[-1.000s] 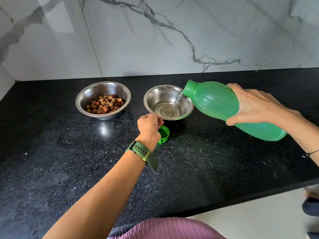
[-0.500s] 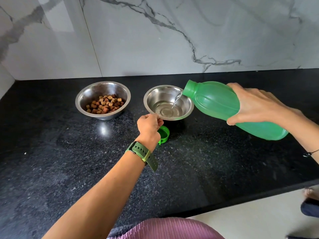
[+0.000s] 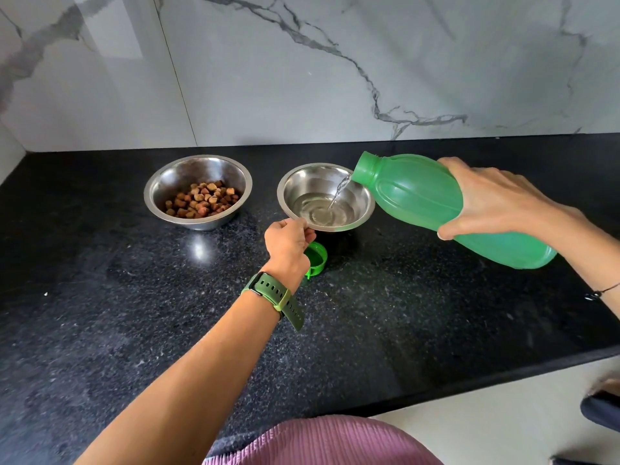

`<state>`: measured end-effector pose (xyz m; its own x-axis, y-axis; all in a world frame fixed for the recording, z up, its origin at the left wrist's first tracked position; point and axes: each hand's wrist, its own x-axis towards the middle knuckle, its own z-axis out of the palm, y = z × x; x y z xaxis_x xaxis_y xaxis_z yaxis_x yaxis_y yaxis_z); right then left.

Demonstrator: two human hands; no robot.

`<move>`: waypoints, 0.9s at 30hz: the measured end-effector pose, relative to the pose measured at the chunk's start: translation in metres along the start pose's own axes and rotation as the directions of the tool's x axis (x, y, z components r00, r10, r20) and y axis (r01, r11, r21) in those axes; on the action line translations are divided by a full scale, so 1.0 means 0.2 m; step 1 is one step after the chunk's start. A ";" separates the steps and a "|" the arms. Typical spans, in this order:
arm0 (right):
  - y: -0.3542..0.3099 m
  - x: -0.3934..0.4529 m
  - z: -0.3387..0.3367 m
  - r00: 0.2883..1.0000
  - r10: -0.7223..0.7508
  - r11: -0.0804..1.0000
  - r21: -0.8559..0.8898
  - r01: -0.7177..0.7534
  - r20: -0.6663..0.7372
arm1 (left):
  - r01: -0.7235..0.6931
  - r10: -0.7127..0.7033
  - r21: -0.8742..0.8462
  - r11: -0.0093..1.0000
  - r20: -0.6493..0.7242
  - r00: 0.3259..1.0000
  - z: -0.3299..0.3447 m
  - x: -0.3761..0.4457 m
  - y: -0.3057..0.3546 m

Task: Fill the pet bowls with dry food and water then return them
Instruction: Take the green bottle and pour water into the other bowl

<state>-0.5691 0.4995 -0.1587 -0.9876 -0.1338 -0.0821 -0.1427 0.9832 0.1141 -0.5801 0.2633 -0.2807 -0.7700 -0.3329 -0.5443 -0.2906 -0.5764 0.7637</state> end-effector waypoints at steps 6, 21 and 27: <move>0.00 0.01 -0.01 1.000 -0.007 1.000 -0.013 0.007 -0.001 | -0.008 0.008 0.007 1.000 -0.005 1.000 0.00 0.00 0.00; 0.00 0.02 -0.03 1.000 -0.017 1.000 -0.009 0.017 -0.004 | -0.044 0.044 0.002 0.999 -0.012 0.999 0.00 -0.01 -0.01; 0.00 0.02 -0.04 1.000 -0.014 1.000 -0.014 0.014 -0.005 | -0.046 0.046 -0.002 0.999 -0.017 0.999 0.00 -0.02 -0.01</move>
<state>-0.5729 0.4987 -0.1510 -0.9858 -0.1486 -0.0784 -0.1577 0.9793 0.1265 -0.5772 0.2662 -0.2808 -0.7730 -0.3712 -0.5144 -0.2542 -0.5617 0.7873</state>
